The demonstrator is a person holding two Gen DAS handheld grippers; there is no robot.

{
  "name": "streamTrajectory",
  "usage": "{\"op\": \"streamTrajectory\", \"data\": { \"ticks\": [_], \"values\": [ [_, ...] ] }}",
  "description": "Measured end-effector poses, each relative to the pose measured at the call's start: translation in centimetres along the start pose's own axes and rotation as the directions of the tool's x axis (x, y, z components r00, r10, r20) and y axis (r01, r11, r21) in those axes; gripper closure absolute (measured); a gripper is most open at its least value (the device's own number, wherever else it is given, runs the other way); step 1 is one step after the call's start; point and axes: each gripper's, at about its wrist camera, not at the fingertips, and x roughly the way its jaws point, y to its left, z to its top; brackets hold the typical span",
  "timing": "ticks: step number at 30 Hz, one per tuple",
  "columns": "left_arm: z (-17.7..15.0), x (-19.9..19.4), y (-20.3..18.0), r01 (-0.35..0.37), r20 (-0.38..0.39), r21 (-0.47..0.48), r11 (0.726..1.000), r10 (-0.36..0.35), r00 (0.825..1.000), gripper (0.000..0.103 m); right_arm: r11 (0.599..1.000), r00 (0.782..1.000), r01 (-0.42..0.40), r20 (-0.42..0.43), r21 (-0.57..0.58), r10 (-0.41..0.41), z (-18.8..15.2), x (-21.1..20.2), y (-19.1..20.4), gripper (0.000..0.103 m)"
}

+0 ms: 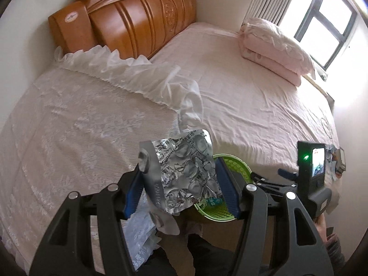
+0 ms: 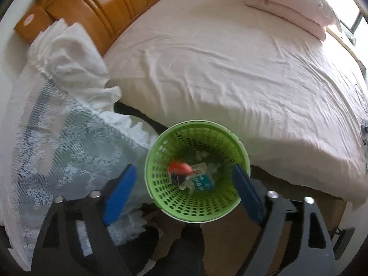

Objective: Collect trash

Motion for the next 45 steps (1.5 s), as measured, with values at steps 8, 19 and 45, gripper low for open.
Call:
{"op": "streamTrajectory", "data": {
  "ticks": [8,19,45],
  "values": [
    [-0.1,1.1,-3.2,0.024,-0.023,0.082,0.996,-0.022,0.999,0.045,0.995,0.999,0.014,0.046,0.102,-0.019,0.7,-2.4,-4.7,0.004],
    [-1.2,6.8,-11.2,0.145,-0.16,0.223,0.964,-0.11,0.981,0.045,0.98,0.993,0.028,0.105,0.196,-0.05,0.2,-7.0,-9.9,0.003],
    [-0.3,5.5,-12.1,0.022,-0.036,0.195,0.98,-0.015,0.999,0.01,0.991,0.991,0.017,0.133,0.133,-0.035,1.6,-8.1,-10.6,0.003]
  ]
}}
